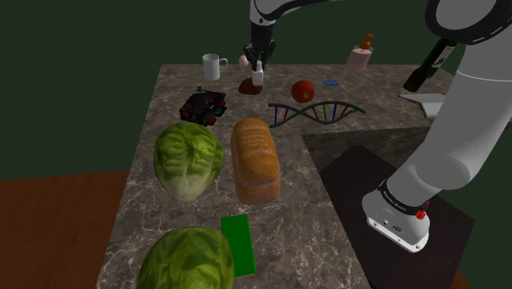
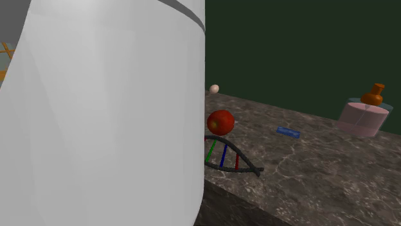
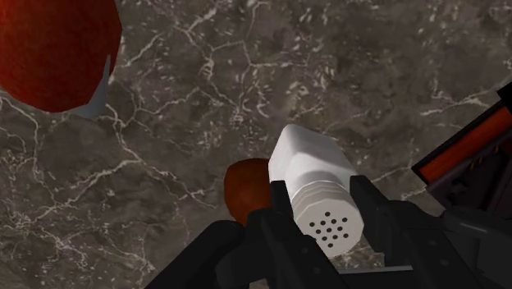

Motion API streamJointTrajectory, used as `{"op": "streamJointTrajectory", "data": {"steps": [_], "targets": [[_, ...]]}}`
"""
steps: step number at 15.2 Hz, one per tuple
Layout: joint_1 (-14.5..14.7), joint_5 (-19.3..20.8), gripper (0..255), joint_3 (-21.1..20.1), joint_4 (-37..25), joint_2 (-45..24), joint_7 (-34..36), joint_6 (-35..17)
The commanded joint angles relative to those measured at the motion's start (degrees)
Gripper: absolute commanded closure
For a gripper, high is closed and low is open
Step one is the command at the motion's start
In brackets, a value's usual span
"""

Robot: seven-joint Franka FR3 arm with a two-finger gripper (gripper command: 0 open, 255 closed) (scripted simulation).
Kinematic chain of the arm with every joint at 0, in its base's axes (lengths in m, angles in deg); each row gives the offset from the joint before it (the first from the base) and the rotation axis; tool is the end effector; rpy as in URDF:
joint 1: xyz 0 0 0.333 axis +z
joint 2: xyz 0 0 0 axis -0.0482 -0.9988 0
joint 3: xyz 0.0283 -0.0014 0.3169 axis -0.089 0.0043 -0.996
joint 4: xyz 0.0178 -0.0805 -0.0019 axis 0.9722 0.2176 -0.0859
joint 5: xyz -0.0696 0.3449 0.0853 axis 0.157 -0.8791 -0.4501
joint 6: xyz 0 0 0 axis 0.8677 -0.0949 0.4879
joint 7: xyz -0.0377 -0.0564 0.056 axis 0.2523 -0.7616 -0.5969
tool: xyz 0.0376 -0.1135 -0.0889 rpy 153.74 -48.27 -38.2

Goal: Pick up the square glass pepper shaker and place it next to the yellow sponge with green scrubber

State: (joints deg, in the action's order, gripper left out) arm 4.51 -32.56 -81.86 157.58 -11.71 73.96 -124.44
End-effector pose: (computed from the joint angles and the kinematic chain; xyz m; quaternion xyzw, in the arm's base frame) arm 0.6199 0.0793 0.4276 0.9986 -0.0367 0.0286 0.0261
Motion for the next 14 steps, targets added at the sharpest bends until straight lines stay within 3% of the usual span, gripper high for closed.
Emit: {"op": "streamJointTrajectory", "data": {"steps": [1,12,14], "targets": [[0.07,-0.08,255,-0.06,-1.24,0.22,-0.04,1.48],[0.24,-0.34,255,-0.17,-9.11,0.65,-0.63,9.75],[0.90,-0.31,255,-0.57,-7.89,1.66,0.48,9.62]]}}
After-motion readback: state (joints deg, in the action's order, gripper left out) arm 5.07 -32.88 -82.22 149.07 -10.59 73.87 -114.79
